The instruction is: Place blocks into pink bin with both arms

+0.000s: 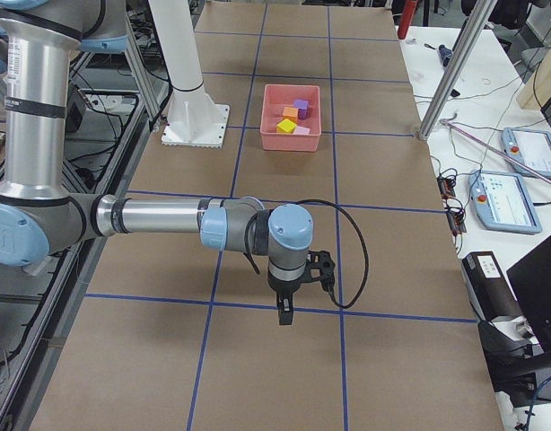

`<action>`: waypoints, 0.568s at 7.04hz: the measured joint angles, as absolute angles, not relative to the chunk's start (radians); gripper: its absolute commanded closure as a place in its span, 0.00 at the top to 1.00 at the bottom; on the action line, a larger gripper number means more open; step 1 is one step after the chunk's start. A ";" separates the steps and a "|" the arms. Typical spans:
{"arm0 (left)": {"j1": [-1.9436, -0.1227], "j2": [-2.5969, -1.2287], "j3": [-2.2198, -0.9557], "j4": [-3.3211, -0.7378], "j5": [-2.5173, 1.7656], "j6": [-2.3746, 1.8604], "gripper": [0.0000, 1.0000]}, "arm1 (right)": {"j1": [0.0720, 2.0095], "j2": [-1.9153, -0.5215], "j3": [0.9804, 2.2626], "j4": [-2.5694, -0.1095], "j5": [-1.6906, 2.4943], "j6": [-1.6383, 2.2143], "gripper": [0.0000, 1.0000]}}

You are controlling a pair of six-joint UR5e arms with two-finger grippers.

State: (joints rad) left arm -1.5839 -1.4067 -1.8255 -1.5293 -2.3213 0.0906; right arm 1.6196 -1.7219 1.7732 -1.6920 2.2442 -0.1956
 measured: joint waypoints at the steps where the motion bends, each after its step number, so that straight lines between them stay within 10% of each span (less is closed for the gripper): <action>1: -1.584 -1.407 -1.827 -1.529 -2.321 0.091 1.00 | 1.620 -1.722 1.769 -1.692 2.244 -0.195 1.00; 4: -1.583 -1.407 -1.828 -1.529 -2.321 0.090 1.00 | 1.620 -1.722 1.765 -1.693 2.244 -0.195 1.00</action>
State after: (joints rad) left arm -1.5832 -1.4066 -1.8276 -1.5294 -2.3209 0.0905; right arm 1.6199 -1.7219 1.7646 -1.6934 2.2444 -0.1948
